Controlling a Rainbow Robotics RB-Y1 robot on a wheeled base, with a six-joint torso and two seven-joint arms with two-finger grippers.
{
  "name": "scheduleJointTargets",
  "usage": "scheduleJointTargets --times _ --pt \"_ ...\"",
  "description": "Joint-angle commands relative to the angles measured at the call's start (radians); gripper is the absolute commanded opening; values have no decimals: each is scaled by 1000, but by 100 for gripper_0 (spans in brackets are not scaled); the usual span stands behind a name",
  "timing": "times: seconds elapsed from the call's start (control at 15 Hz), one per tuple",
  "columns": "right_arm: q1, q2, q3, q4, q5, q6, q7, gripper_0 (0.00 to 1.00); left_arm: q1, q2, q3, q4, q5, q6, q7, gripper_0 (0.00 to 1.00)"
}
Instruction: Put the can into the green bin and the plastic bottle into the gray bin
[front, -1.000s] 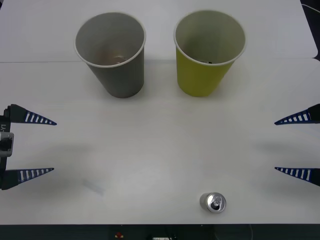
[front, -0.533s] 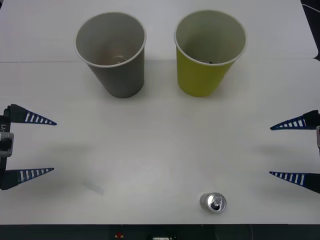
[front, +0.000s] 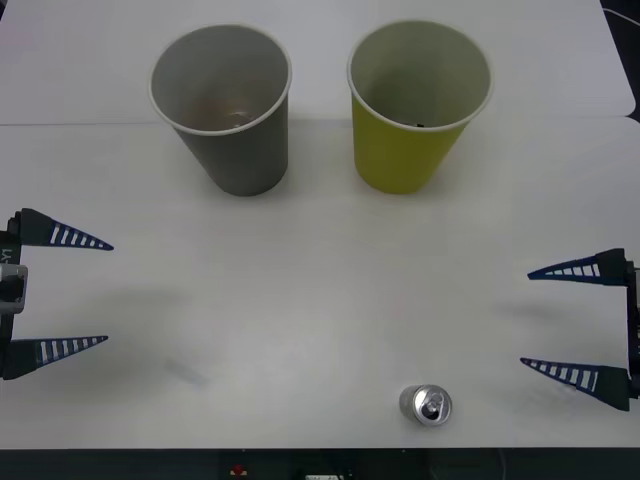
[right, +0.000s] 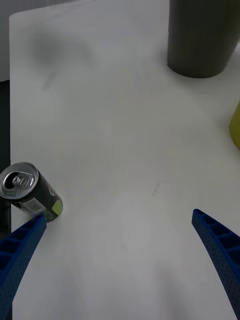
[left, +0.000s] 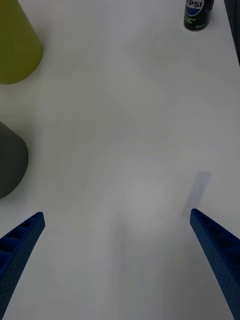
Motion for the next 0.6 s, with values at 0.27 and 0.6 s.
scheduleJointTargets --times 0.27,0.6 --pt "0 86 -1 177 -122 -70 226 100 0 0 0 0 0 0 0 100" --pt "0 185 -1 326 -175 -127 379 100 0 0 0 0 0 0 0 100"
